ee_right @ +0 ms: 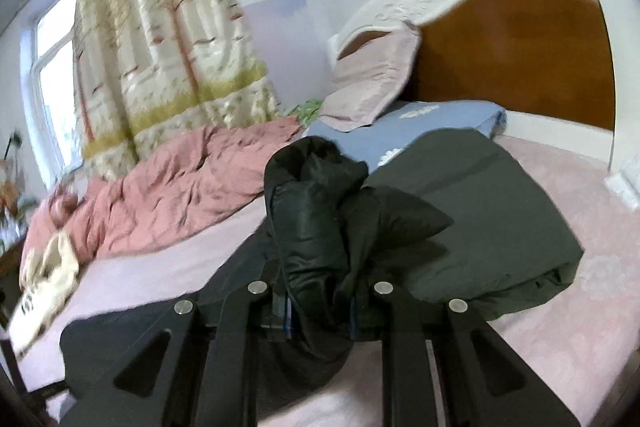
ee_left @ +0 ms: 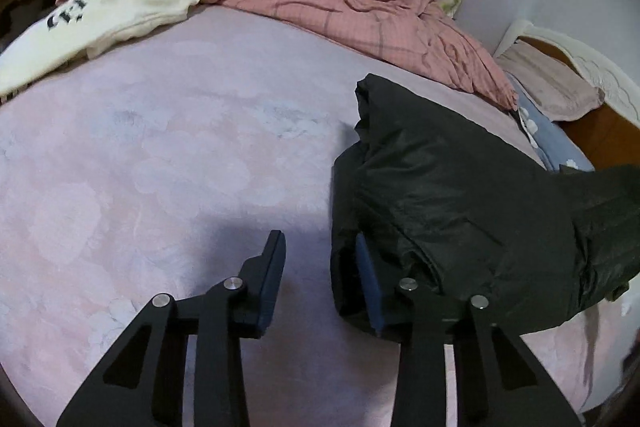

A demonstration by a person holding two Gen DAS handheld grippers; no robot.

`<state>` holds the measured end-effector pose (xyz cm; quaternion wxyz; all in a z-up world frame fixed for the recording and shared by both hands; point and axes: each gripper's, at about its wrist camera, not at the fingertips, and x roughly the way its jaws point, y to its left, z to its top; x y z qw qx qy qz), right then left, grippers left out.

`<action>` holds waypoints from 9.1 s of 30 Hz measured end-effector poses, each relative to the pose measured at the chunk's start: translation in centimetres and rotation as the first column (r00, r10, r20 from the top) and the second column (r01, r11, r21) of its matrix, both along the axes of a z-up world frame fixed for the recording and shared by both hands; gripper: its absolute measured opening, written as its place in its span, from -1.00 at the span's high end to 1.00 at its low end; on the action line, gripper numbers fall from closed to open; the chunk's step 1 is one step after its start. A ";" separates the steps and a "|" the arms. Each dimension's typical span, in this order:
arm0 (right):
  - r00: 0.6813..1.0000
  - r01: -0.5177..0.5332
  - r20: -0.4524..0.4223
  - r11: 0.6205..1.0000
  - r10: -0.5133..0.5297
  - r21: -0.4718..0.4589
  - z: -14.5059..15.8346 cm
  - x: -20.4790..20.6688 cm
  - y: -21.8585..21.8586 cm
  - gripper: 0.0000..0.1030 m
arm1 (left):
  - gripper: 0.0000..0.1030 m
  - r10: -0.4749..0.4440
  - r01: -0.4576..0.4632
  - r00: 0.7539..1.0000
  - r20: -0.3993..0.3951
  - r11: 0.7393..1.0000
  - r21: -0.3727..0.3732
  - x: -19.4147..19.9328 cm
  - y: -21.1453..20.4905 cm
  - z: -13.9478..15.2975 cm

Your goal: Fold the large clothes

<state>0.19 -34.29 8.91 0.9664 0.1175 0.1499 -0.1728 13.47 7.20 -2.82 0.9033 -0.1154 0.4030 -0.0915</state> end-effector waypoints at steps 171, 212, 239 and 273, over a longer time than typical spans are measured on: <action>0.924 -0.371 0.162 0.915 0.346 0.160 3.9 -0.1 0.5 0.28 | 0.48 -0.294 0.283 0.807 0.513 0.954 0.101 -4.8 -19.0 17.6; 0.916 0.399 0.076 0.916 -0.395 -0.048 -1.0 -3.6 -18.7 -0.53 | -0.54 -0.499 0.438 0.714 0.492 0.866 0.243 -0.3 -44.1 11.0; 0.950 0.281 0.193 0.941 -0.244 -0.190 -7.5 -5.3 -5.6 -1.00 | -1.00 -0.381 0.303 0.674 0.634 0.924 0.233 -4.9 -30.2 6.1; 0.956 0.277 0.156 0.937 -0.247 -0.214 -8.5 -3.8 -6.0 -1.00 | -1.00 -0.350 0.279 0.698 0.624 0.936 0.213 -4.6 -29.9 5.0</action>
